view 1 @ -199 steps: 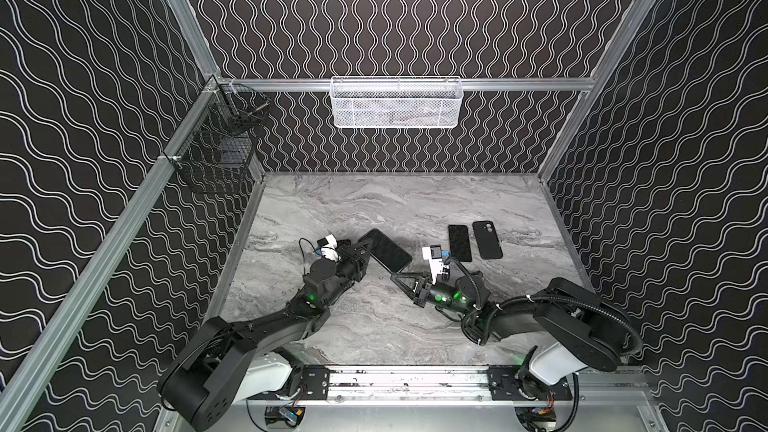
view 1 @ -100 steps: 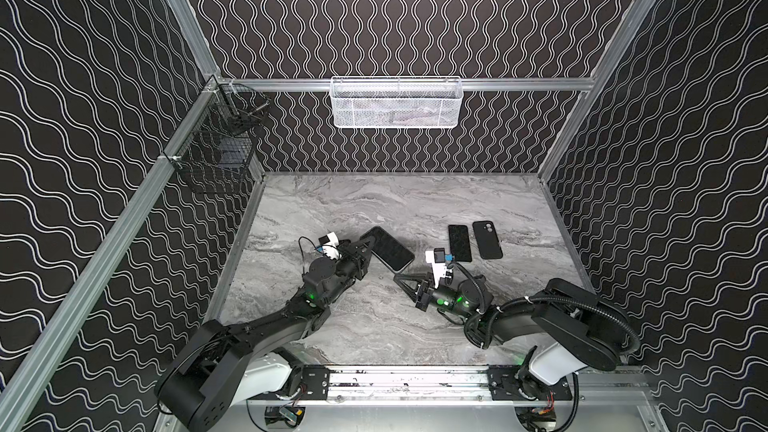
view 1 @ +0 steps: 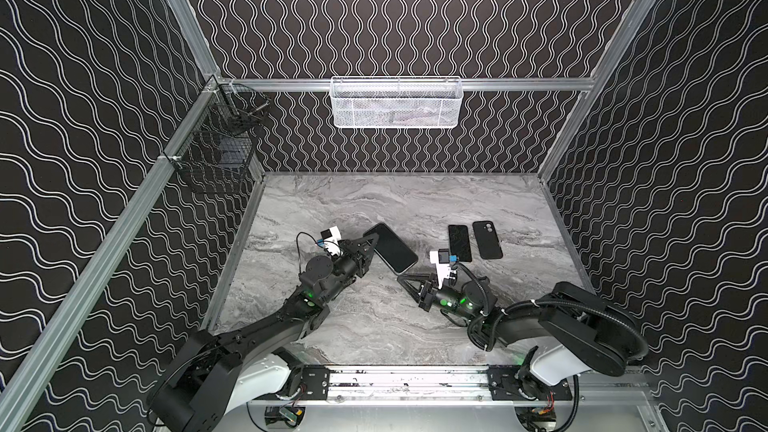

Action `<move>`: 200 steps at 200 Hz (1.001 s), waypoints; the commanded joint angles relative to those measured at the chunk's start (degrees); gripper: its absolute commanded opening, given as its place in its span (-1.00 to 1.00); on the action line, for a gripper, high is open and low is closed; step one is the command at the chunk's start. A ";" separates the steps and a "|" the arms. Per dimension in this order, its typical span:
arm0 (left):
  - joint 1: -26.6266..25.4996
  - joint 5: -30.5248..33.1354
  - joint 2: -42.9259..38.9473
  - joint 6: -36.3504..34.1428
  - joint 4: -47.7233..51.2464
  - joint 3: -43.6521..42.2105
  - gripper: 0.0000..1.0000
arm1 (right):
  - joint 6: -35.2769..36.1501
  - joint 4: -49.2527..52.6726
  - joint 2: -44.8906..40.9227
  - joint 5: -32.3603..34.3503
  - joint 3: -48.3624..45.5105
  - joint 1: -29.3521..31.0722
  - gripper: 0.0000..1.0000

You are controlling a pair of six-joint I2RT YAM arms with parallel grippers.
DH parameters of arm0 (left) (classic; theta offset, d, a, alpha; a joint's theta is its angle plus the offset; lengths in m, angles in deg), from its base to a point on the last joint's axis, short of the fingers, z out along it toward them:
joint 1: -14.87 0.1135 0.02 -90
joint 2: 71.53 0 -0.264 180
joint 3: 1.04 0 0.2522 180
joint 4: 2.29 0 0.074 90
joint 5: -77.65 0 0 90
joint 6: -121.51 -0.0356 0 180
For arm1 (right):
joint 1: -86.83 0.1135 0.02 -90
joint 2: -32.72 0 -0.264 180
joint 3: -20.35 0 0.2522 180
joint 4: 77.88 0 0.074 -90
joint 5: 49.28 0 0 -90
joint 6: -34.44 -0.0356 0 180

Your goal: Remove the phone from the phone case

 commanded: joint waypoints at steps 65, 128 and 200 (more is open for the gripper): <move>1.82 -8.94 -3.14 -20.99 16.32 10.07 -1.00 | 10.14 29.62 -18.28 -9.73 -1.41 -2.17 -0.23; 4.50 -17.55 -2.34 -46.56 41.58 26.05 -1.00 | 22.54 59.14 -30.66 -23.85 6.37 -13.88 0.24; 6.44 -35.84 5.43 -62.65 49.60 37.74 -1.00 | 35.10 76.70 -31.45 -29.16 16.49 -19.44 0.99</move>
